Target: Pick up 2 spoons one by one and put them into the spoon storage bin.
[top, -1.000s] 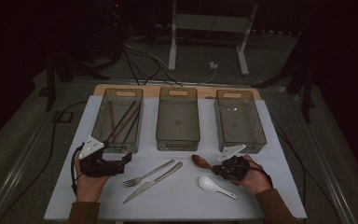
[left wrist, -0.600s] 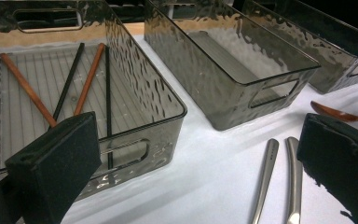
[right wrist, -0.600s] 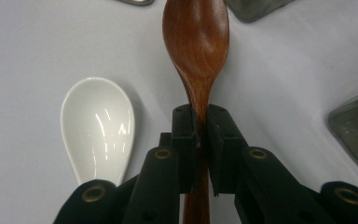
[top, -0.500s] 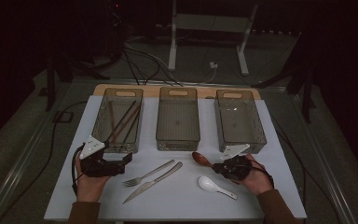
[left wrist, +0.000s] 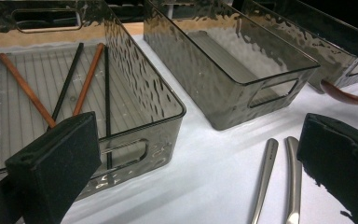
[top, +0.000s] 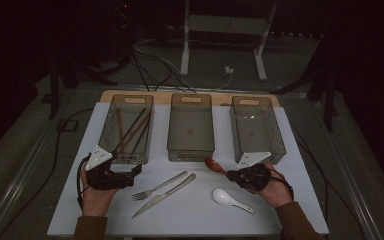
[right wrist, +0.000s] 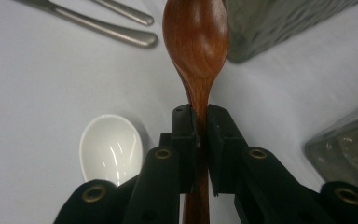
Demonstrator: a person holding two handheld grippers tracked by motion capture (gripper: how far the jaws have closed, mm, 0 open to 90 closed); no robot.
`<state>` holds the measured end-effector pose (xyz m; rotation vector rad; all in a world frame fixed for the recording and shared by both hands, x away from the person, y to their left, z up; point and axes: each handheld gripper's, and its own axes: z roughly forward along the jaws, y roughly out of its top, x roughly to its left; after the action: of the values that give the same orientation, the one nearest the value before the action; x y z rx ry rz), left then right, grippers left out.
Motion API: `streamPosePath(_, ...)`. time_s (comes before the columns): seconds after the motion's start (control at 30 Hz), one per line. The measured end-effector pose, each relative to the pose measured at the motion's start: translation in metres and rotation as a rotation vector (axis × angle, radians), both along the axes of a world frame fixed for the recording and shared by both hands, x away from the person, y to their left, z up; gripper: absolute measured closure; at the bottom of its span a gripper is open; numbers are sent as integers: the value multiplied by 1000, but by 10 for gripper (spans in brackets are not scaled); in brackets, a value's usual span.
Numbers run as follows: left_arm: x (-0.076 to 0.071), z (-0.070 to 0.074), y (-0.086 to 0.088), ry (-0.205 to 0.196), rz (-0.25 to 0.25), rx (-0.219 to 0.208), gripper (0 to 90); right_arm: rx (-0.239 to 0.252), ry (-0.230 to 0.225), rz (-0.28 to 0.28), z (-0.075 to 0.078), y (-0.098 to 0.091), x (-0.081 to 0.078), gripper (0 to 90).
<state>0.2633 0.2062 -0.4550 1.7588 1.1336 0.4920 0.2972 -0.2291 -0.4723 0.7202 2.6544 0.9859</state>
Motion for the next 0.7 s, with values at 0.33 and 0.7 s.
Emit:
streamPosePath(0.33, 0, 0, 0, 0, 0, 0, 6, 38, -28, -23, 14, 4, 4, 830)
streamPosePath(0.7, 0, 0, -1, -1, 0, 8, 6, 60, -41, -82, 27, 10, 18, 830)
